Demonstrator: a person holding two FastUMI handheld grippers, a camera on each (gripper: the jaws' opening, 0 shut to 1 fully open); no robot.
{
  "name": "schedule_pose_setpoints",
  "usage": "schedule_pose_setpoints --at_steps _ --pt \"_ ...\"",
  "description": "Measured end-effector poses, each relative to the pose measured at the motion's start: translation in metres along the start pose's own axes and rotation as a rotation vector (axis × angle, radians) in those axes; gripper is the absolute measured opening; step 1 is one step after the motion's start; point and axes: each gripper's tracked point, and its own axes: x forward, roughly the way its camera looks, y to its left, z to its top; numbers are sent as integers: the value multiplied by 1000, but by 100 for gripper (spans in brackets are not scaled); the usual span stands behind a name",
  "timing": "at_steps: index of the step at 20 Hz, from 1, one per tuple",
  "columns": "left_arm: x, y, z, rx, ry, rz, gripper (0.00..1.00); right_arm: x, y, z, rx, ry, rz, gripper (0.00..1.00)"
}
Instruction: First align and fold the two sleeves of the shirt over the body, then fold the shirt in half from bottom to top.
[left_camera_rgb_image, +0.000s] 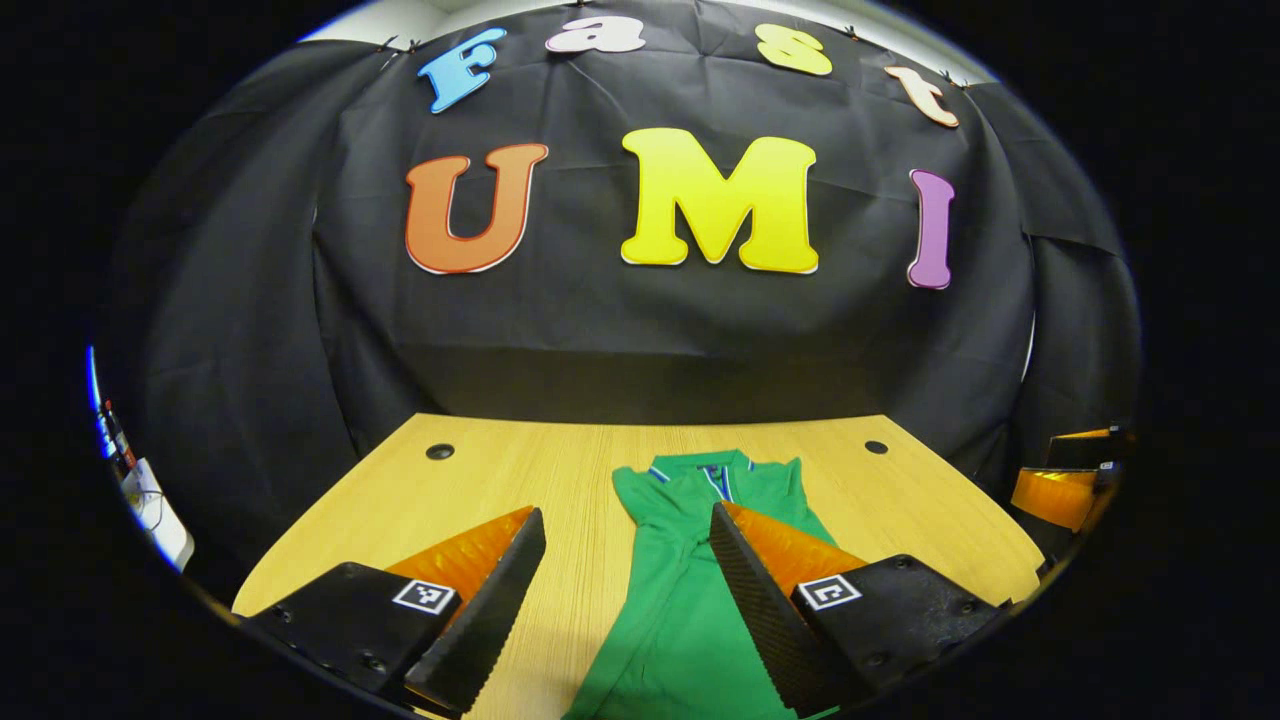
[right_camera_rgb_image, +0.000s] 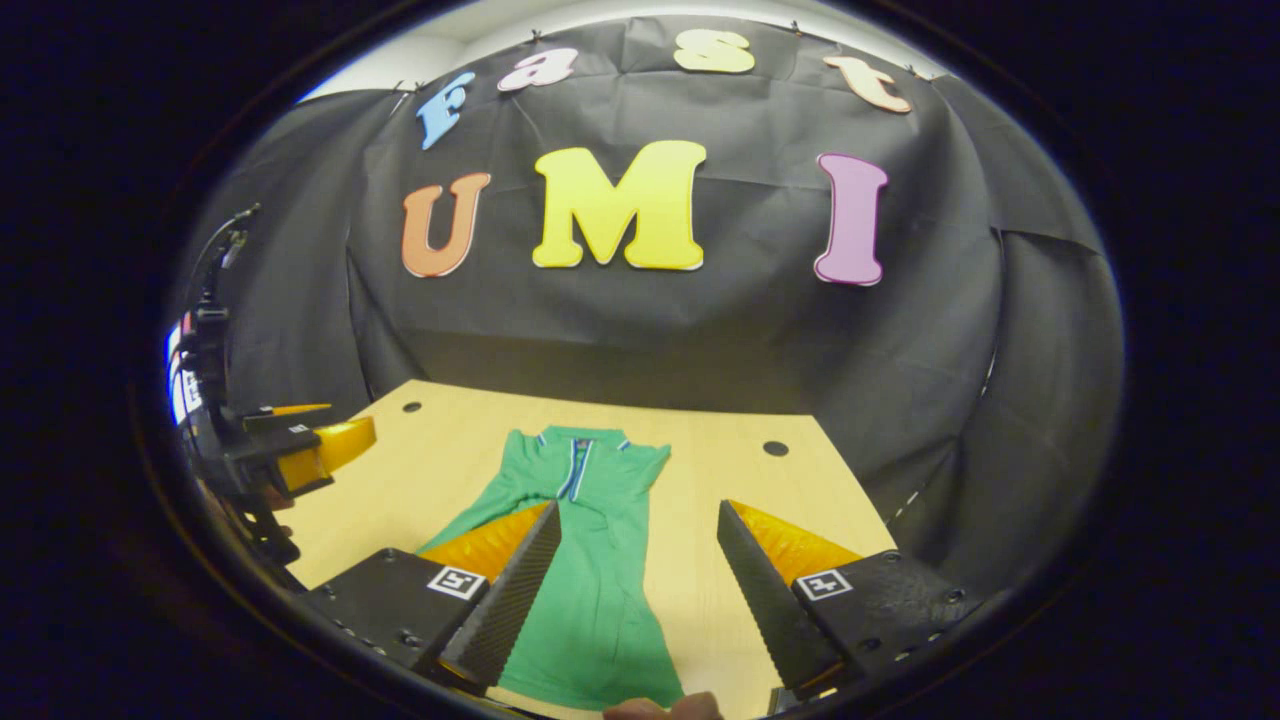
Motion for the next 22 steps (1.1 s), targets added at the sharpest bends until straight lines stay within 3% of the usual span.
schedule_pose_setpoints --at_steps 7,12,17,22 --pt "-49 14 -102 21 226 -66 100 -23 -9 -101 -22 187 -27 96" --pt "-76 25 -193 12 488 -97 100 -28 -7 -173 -64 337 -5 96" --pt "-59 24 -232 14 622 -118 100 -21 -15 -214 -34 442 -11 98" --pt "-47 25 -246 60 669 -129 100 -14 -21 -240 -28 525 -19 96"
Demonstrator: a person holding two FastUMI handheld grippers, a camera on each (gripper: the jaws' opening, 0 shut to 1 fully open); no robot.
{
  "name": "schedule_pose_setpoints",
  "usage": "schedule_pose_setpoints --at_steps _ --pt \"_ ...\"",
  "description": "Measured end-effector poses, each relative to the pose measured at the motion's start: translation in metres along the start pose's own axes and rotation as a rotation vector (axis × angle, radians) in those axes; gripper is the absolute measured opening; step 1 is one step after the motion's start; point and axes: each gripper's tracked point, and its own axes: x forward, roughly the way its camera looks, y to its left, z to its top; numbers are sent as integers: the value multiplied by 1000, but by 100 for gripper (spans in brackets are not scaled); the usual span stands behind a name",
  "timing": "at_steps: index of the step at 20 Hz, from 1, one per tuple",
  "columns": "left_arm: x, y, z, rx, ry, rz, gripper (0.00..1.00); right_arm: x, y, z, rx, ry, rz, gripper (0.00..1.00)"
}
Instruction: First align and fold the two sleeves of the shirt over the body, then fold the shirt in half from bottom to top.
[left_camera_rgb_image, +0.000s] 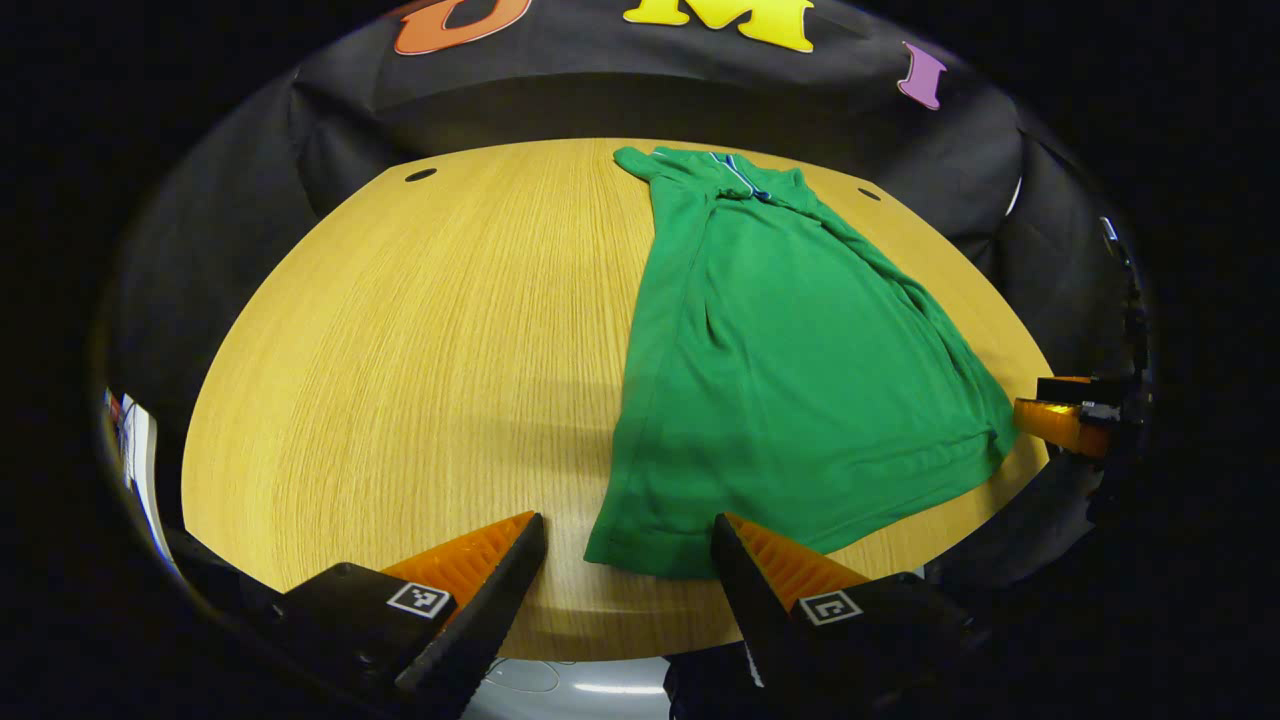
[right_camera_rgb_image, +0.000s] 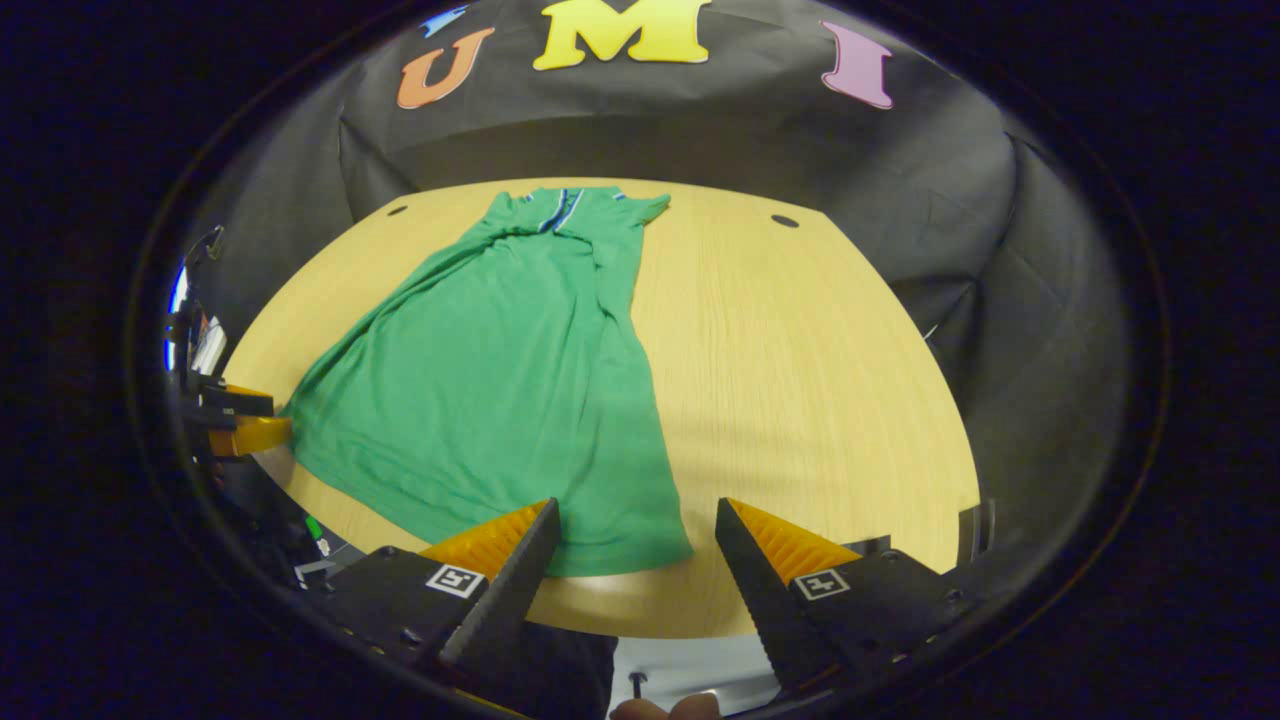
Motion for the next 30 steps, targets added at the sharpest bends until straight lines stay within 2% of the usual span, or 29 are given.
schedule_pose_setpoints --at_steps 6,10,13,16,17,19,20,21,23,27,30 --pt "14 -1 22 17 7 22 100 15 3 -20 -13 72 14 96" --pt "17 -9 21 14 4 31 100 16 7 -22 11 86 53 95" --pt "24 -5 25 -12 4 48 100 19 8 -25 37 107 78 80" --pt "20 -19 29 -10 3 31 98 17 10 -22 50 122 84 53" --pt "18 -28 24 -6 2 20 83 19 14 -21 55 124 97 37" --pt "17 -40 25 -24 7 -11 47 18 19 -20 61 131 95 10" --pt "16 -40 27 -50 10 -20 36 18 24 -20 56 142 108 10" --pt "12 -31 31 -64 11 -29 11 18 26 -18 46 138 115 7" --pt "7 -21 36 -84 16 -66 7 12 32 -17 29 153 135 0" --pt "-10 9 40 -134 23 -140 6 1 31 1 36 108 139 0" --pt "-53 21 76 -140 -27 -178 6 -9 26 20 15 71 134 0"
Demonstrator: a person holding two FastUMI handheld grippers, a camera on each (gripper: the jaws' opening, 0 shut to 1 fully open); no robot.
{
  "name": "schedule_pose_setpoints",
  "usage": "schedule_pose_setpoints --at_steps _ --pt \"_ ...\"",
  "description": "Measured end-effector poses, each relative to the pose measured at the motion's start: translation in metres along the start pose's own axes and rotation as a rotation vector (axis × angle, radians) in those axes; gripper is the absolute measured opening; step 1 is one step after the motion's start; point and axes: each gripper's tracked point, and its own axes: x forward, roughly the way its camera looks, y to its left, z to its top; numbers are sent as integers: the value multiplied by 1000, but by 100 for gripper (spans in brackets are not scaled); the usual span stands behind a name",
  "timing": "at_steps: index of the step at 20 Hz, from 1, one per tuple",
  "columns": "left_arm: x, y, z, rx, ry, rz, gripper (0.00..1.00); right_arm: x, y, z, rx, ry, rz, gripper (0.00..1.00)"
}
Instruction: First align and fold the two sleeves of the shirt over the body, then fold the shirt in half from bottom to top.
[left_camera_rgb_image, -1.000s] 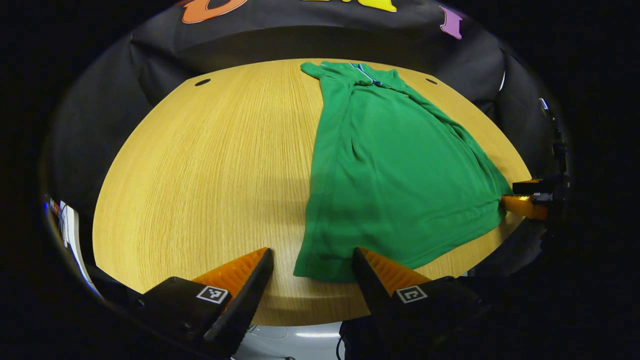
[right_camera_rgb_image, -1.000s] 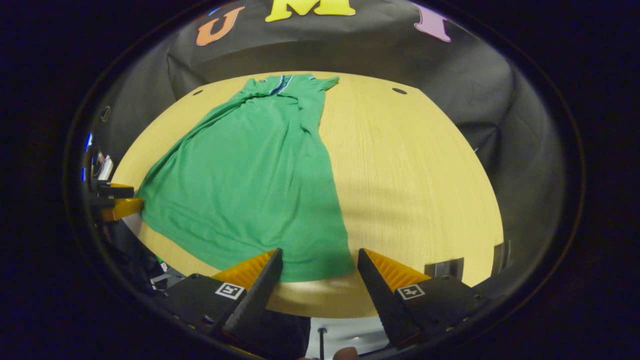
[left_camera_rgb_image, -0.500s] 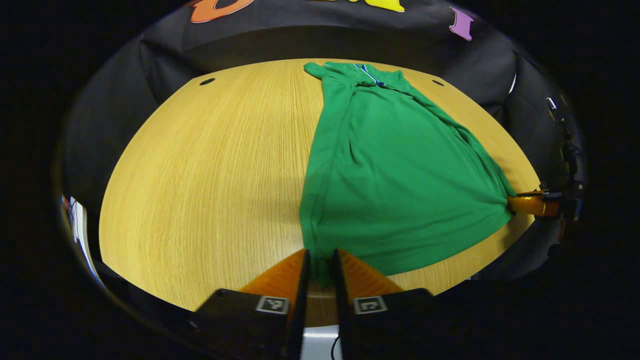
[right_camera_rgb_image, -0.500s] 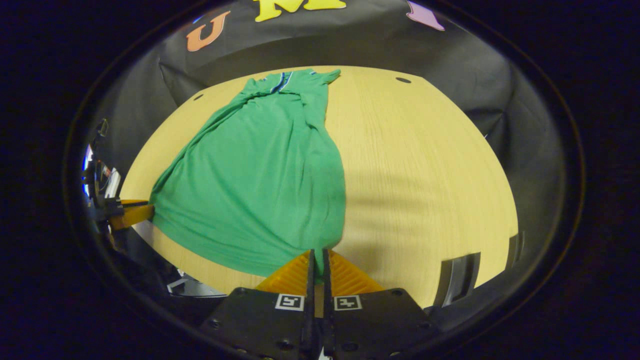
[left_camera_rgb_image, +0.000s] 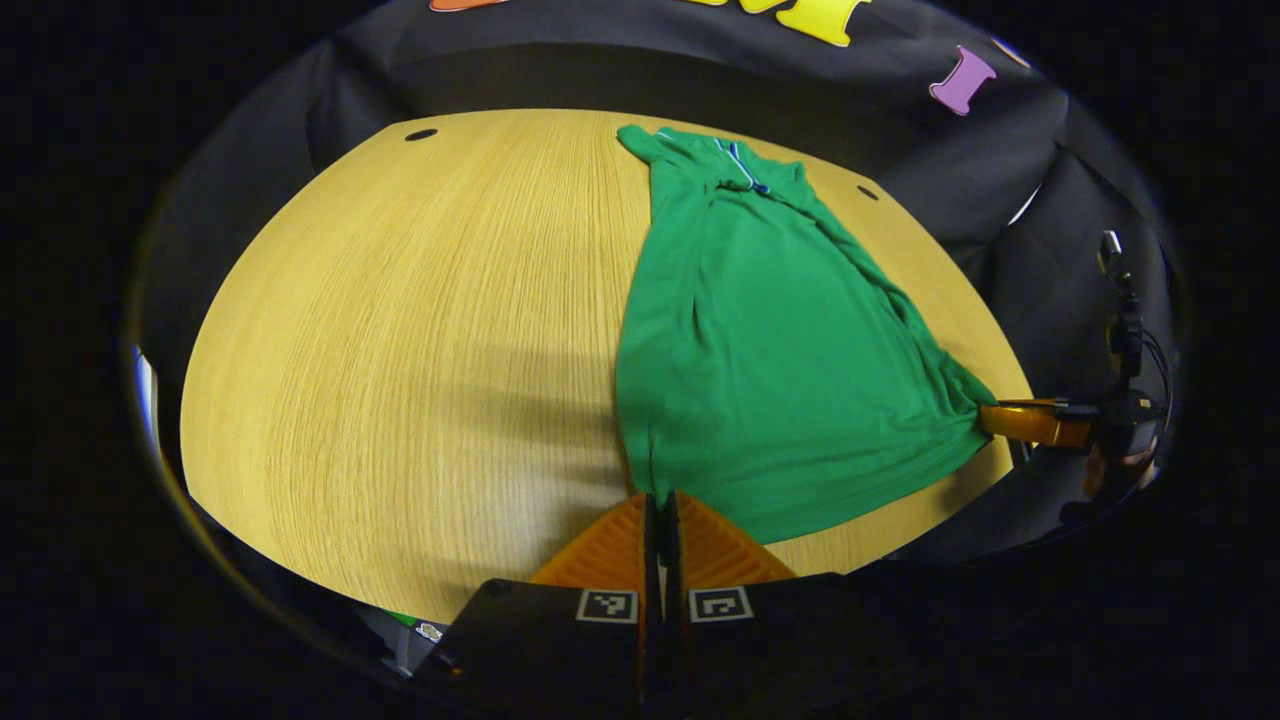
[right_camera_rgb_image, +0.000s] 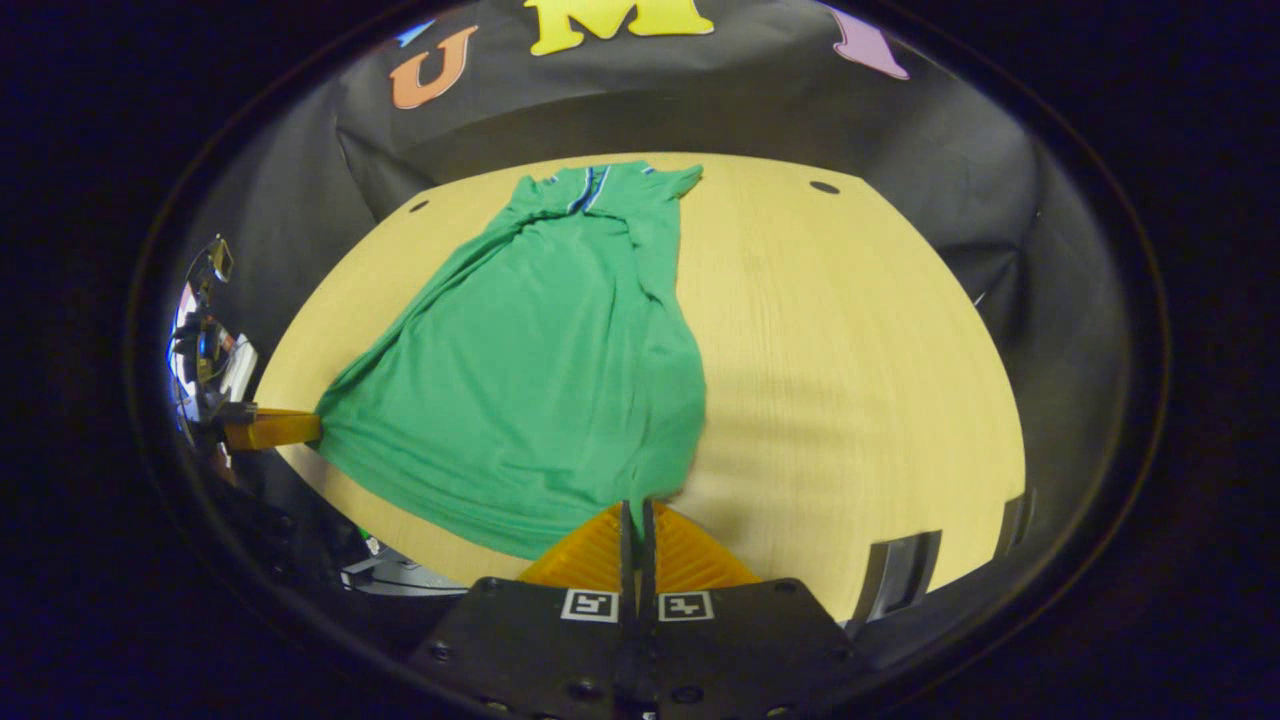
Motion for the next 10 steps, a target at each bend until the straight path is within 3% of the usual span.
schedule_pose_setpoints --at_steps 3,10 --pt "-40 -25 41 28 -45 -29 6 -12 1 24 -13 -45 7 0" --pt "-48 -79 132 106 -169 -57 6 -31 -7 99 8 -168 11 0"
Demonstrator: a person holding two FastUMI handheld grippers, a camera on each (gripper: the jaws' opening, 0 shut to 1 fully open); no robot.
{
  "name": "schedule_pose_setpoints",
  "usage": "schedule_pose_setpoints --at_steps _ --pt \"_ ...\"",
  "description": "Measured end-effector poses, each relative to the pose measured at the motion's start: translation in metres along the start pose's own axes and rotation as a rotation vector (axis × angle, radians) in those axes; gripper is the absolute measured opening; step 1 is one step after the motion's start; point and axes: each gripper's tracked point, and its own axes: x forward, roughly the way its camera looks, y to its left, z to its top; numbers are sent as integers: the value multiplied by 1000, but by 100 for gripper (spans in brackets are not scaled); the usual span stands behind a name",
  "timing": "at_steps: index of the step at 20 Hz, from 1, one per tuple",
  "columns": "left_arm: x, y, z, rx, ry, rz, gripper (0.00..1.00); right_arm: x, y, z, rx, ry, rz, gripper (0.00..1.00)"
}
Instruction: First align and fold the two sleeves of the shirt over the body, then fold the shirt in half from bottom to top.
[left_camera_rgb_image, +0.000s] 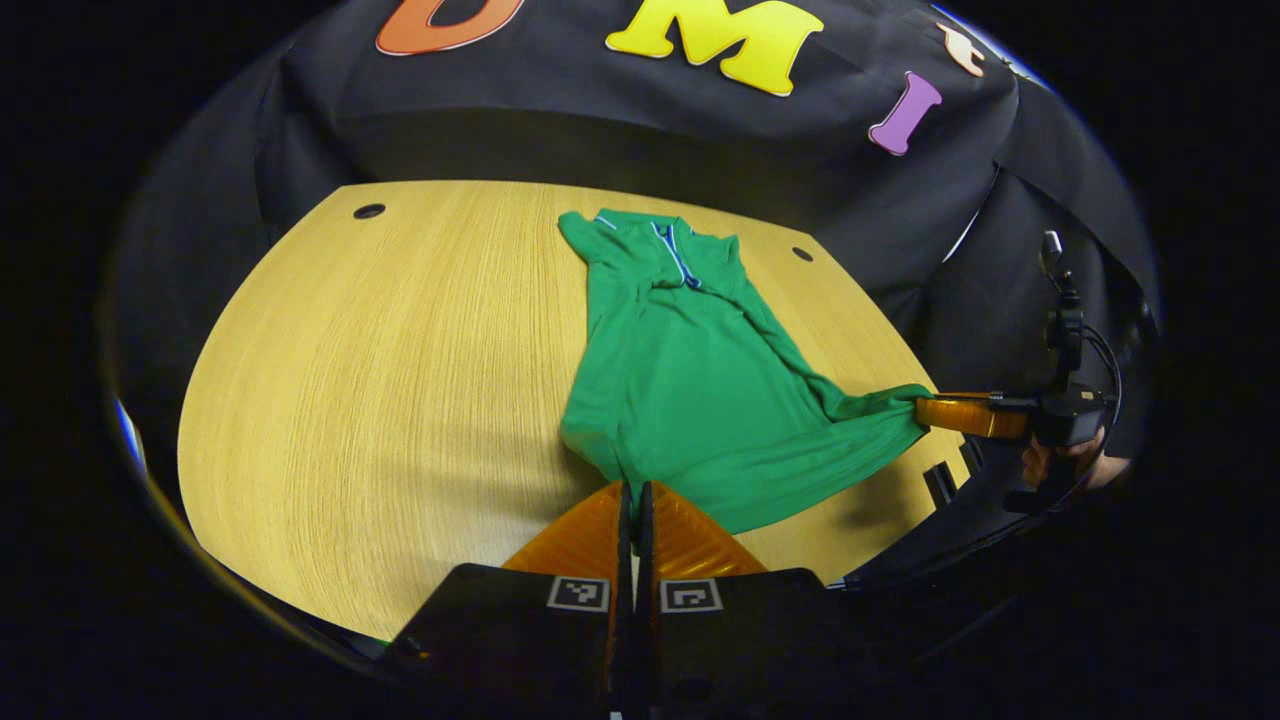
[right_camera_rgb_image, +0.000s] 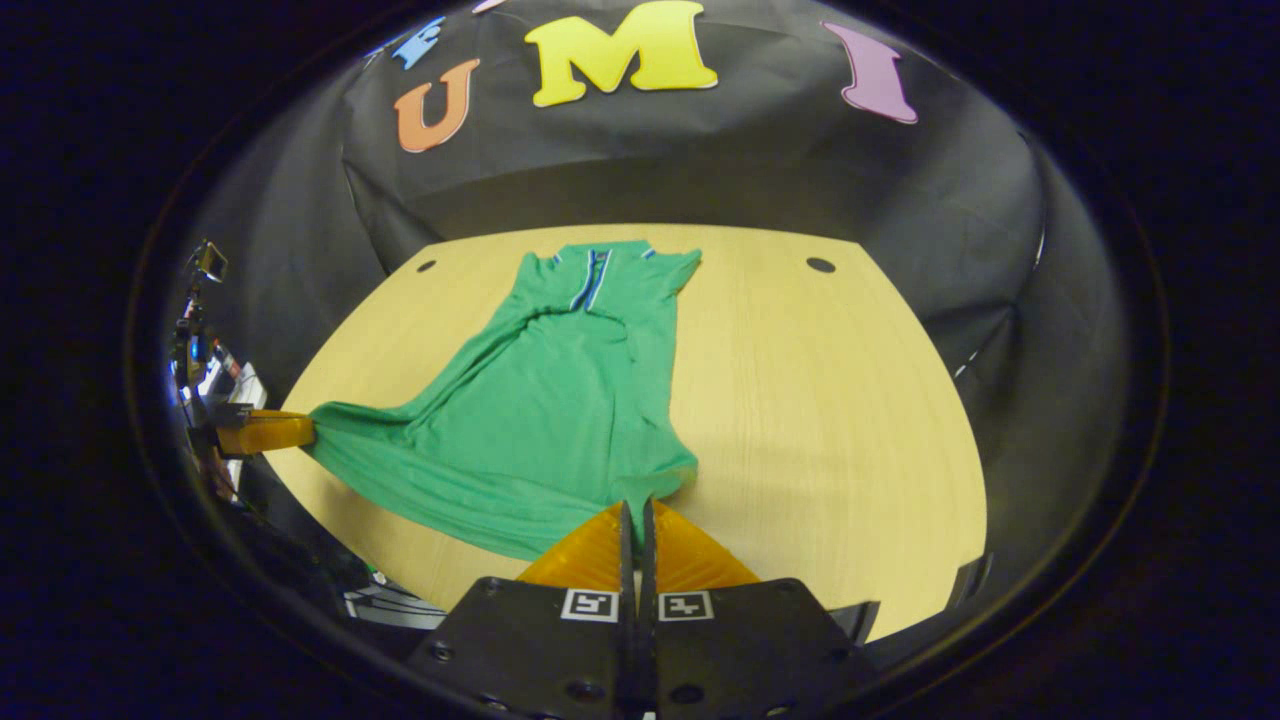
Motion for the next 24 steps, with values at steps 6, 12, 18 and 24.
schedule_pose_setpoints --at_steps 6,12,18,24 --pt "20 5 78 29 -108 22 6 3 -12 85 47 -127 9 0" --pt "57 19 166 -48 -211 51 6 28 -17 161 69 -187 34 0" --pt "113 38 228 -103 -236 51 6 78 -24 238 95 -230 56 0" --pt "172 58 268 -173 -258 52 6 142 -41 295 122 -246 36 0"
